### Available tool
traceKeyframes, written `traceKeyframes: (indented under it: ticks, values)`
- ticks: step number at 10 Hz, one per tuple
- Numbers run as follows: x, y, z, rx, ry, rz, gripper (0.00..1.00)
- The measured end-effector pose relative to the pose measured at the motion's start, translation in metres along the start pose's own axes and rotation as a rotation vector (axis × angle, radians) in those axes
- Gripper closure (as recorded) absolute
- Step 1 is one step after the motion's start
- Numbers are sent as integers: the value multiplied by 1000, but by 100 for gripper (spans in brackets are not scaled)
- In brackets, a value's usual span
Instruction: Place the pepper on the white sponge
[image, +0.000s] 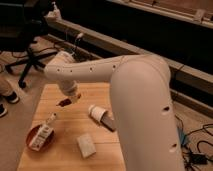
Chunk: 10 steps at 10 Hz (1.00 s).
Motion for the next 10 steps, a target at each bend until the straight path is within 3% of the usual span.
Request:
traceKeyframes:
  ticks: [5,10]
  values:
    - [-8,49,-3,-62,3,32,100]
    - [-7,73,4,-70,-1,102,100]
